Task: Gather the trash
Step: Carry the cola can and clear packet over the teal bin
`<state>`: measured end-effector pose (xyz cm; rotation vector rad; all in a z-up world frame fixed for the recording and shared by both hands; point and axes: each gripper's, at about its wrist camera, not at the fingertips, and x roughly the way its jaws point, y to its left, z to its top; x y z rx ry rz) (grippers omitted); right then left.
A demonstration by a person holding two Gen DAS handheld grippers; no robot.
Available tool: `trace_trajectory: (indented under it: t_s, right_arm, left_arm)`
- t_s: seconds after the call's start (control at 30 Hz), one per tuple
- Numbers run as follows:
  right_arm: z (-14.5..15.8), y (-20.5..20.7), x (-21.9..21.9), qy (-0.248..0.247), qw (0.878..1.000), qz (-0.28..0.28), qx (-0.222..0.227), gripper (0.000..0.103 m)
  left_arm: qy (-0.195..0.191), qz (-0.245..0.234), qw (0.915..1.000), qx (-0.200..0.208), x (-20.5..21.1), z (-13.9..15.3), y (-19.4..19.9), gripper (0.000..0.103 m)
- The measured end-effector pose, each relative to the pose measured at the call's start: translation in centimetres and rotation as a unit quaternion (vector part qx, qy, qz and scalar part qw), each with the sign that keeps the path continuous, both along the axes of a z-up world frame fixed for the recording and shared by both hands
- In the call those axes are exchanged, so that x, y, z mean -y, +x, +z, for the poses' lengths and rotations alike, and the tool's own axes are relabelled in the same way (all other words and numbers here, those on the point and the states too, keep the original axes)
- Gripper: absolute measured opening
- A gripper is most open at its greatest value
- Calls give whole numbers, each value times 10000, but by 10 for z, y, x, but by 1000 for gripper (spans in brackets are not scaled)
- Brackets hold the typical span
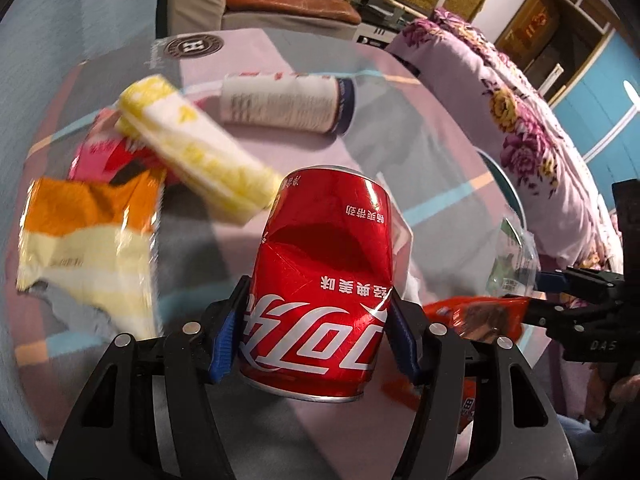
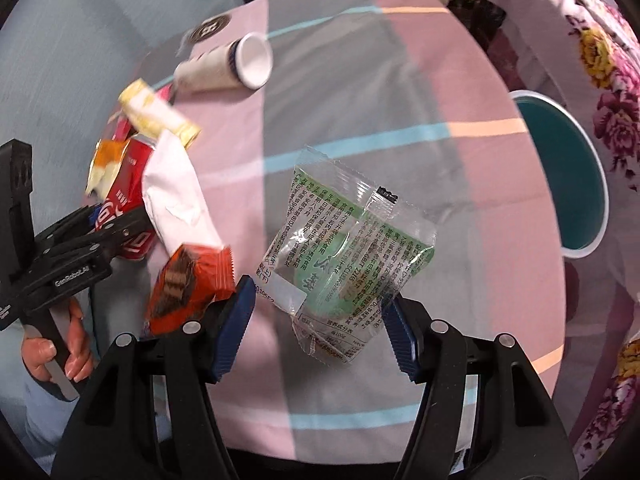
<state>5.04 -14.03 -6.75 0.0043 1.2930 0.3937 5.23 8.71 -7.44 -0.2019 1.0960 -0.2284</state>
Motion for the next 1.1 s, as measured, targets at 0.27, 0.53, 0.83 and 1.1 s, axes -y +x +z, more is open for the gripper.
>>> trace_trajectory:
  t_s: [0.27, 0.53, 0.83, 1.1]
  right_arm:
    - [12, 31, 28, 83, 9995, -276, 143, 60]
    - [26, 45, 56, 204, 9983, -412, 359, 60]
    - [43, 51, 104, 314, 9950, -659, 678, 60]
    - [46, 57, 157, 531, 9900, -1016, 826, 60]
  left_arm:
    - [-100, -73, 9998, 157, 19, 21, 22, 63]
    - [-99, -174, 9989, 418, 39, 54, 32, 63]
    - [72, -527, 9980, 354, 92, 59, 48, 63]
    - [265, -881, 9953, 302, 147, 59, 65, 63]
